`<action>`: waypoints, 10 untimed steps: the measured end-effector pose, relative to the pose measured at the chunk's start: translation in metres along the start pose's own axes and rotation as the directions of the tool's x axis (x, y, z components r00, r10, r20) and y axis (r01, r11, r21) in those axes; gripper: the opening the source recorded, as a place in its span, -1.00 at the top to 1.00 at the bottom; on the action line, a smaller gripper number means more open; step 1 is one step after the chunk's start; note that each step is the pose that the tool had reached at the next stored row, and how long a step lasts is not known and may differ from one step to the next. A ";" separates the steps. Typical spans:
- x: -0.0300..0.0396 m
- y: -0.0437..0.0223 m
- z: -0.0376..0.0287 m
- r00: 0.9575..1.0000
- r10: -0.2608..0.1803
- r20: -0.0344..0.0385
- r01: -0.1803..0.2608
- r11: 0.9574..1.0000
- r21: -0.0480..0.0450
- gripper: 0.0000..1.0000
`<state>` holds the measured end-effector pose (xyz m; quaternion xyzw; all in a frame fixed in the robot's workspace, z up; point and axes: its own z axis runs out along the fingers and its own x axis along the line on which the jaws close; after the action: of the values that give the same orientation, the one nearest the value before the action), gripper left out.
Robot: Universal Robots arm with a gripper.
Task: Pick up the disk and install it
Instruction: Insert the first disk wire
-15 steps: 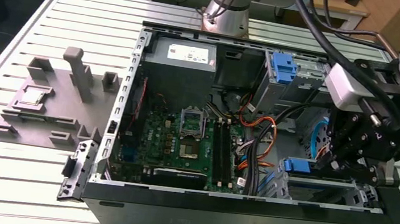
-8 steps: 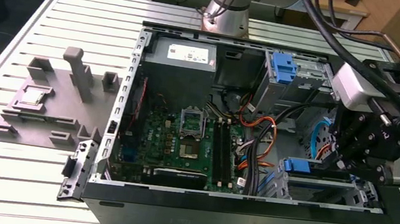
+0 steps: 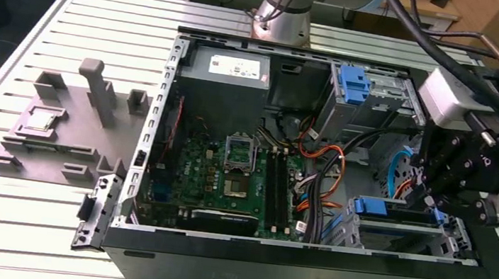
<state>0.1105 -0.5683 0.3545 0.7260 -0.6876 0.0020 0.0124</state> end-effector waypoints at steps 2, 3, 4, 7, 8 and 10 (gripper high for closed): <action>-0.0004 -0.0001 0.0002 1.000 -0.015 -0.002 0.015 1.000 0.002 0.80; -0.0003 0.0000 0.0002 1.000 -0.028 -0.002 0.028 1.000 0.003 0.80; -0.0004 0.0000 0.0004 0.999 -0.042 -0.003 0.042 0.999 0.003 0.80; -0.0004 0.0000 0.0007 0.996 -0.090 -0.004 0.090 0.996 0.004 0.80; -0.0004 0.0000 0.0008 0.995 -0.103 -0.004 0.103 0.995 0.004 0.80; -0.0004 -0.0004 0.0009 0.993 -0.116 -0.004 0.116 0.993 0.004 0.80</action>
<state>0.1108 -0.5679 0.3536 0.7648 -0.6442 0.0042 0.0122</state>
